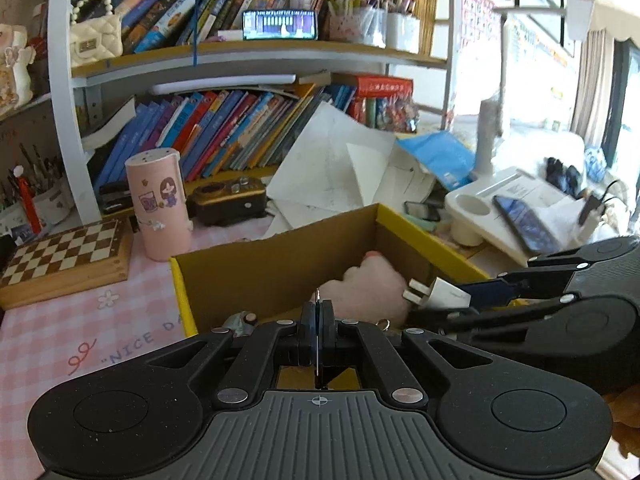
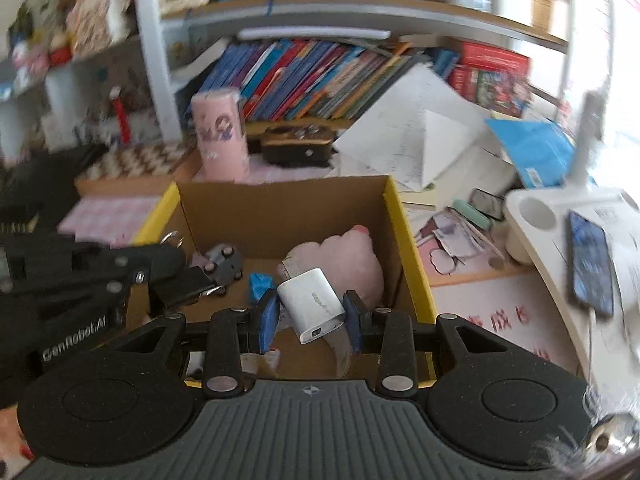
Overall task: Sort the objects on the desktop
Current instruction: 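Release the binder clip into the yellow box while the right tool drops the charger cube in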
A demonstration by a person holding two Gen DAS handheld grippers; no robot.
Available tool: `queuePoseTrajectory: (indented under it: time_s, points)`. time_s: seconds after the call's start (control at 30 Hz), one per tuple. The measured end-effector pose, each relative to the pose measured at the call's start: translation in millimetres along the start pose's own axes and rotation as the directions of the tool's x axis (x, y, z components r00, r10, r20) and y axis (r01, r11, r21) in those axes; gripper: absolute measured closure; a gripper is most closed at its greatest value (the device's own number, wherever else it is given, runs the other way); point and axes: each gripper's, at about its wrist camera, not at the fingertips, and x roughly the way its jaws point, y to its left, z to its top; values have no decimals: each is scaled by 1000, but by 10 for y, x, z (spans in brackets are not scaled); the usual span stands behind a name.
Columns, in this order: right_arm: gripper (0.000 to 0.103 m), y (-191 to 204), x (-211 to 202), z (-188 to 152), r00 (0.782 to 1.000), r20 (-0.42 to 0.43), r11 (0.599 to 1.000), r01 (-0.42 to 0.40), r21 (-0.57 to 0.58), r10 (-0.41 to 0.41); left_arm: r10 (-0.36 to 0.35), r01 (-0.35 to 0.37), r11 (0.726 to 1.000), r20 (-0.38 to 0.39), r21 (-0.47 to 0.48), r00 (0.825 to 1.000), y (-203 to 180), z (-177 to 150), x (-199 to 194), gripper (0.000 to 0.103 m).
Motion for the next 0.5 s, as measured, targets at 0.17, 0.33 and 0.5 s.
queuePoseTrajectory:
  time_s: [0.17, 0.33, 0.5]
  points:
    - [70, 10, 371, 15, 997, -79, 992, -20, -121, 10, 60, -61, 998, -72, -8, 996, 53, -40, 332, 103]
    - [70, -13, 677, 32, 985, -172, 985, -53, -162, 25, 93, -95, 995, -133, -9, 987, 51, -112, 528, 103]
    - [70, -6, 860, 2, 966, -256, 977, -82, -197, 30, 98, -102, 995, -159, -13, 982, 27, -140, 583, 103]
